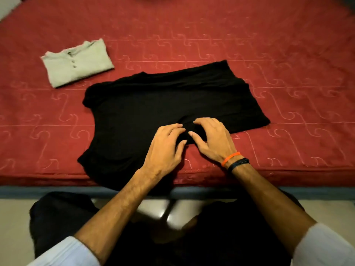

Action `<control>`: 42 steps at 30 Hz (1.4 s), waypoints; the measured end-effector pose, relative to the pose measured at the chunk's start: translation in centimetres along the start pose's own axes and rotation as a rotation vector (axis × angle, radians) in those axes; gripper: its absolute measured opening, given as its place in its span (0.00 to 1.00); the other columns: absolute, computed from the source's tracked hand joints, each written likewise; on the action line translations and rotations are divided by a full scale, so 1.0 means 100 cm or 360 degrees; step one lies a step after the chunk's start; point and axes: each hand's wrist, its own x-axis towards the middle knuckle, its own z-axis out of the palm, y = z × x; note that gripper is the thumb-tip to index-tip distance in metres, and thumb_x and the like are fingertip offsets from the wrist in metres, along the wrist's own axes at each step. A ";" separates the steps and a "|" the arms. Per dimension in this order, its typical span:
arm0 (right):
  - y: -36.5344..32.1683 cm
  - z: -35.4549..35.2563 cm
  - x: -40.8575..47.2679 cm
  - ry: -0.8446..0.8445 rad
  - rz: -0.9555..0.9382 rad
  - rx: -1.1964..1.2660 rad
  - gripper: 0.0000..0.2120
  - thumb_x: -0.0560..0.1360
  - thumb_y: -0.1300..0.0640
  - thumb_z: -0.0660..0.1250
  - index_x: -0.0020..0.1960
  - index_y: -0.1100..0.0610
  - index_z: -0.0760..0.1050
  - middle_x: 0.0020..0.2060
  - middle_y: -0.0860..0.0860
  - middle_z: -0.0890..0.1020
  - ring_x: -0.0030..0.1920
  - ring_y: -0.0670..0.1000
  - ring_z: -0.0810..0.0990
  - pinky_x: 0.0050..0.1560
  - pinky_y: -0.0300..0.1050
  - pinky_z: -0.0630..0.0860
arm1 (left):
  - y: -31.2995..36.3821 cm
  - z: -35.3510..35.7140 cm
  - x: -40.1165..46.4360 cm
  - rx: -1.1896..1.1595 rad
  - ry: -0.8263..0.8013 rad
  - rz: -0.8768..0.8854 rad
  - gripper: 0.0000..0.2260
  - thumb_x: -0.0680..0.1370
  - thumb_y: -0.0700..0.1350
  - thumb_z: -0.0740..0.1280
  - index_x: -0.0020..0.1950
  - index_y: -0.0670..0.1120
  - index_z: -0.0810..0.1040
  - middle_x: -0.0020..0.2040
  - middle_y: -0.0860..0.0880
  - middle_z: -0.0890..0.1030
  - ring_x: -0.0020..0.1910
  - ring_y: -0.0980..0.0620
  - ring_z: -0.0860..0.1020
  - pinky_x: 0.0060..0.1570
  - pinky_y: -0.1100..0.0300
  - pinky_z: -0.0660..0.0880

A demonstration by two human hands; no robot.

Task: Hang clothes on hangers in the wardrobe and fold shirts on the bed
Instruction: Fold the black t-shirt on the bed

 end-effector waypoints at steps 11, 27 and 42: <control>-0.088 0.038 -0.008 0.0021 0.0250 0.0198 0.12 0.72 0.45 0.72 0.47 0.52 0.78 0.37 0.45 0.79 0.36 0.46 0.78 0.43 0.48 0.79 | -0.078 -0.061 -0.086 0.0145 0.0030 -0.0186 0.15 0.78 0.52 0.65 0.58 0.44 0.80 0.56 0.48 0.81 0.56 0.46 0.78 0.61 0.57 0.70; -0.110 0.042 0.020 -0.0617 0.1219 0.0689 0.30 0.65 0.41 0.77 0.22 0.55 0.62 0.20 0.45 0.65 0.25 0.47 0.65 0.32 0.44 0.62 | -0.140 -0.109 -0.123 0.0037 -0.0370 0.0025 0.31 0.58 0.35 0.65 0.62 0.40 0.78 0.70 0.47 0.74 0.67 0.45 0.73 0.68 0.55 0.68; -0.123 0.033 0.053 -0.0908 0.1874 0.2153 0.09 0.77 0.64 0.62 0.48 0.67 0.79 0.38 0.57 0.85 0.36 0.52 0.86 0.43 0.42 0.82 | -0.143 -0.121 -0.129 0.0100 -0.0107 -0.0174 0.17 0.73 0.42 0.59 0.58 0.41 0.80 0.53 0.45 0.81 0.53 0.46 0.80 0.57 0.56 0.73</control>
